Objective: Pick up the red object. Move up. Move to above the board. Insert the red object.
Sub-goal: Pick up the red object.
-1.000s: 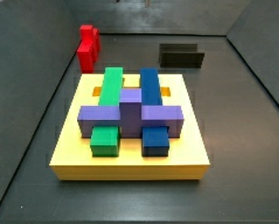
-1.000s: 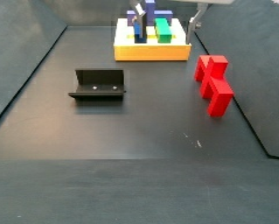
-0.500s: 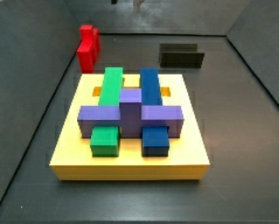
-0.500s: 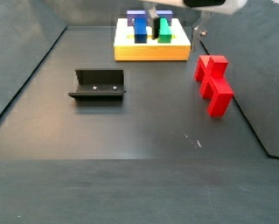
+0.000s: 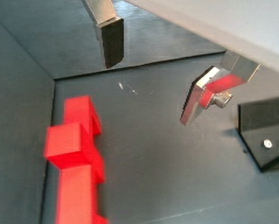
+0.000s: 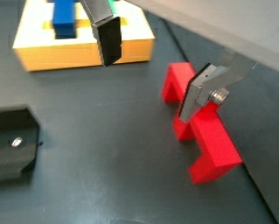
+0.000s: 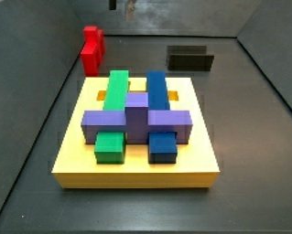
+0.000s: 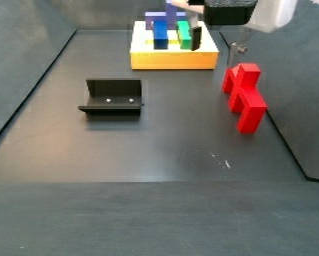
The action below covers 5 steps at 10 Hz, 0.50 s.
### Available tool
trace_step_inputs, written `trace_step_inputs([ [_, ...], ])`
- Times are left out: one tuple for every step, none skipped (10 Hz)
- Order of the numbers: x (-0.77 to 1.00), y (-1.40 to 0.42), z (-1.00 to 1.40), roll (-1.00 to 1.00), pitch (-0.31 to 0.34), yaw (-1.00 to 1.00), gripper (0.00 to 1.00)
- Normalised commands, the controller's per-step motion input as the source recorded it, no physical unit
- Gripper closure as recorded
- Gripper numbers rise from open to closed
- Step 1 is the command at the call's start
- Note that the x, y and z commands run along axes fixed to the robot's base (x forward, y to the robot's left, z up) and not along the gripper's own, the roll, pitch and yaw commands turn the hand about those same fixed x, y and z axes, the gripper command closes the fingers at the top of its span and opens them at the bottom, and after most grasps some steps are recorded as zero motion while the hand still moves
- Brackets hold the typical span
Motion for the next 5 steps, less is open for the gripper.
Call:
trace_step_inputs([
  [-0.21,0.00,0.00,-0.14,-0.203,-0.78,0.00],
  [-0.18,0.00,-0.03,-0.15,-0.214,-0.80,0.00],
  [-0.16,0.00,-0.03,-0.12,-0.190,-0.83,0.00],
  [-0.13,-0.03,-0.05,-0.07,-0.141,-0.84,0.00],
  [-0.16,-0.04,-0.03,-0.07,-0.133,-0.82,0.00],
])
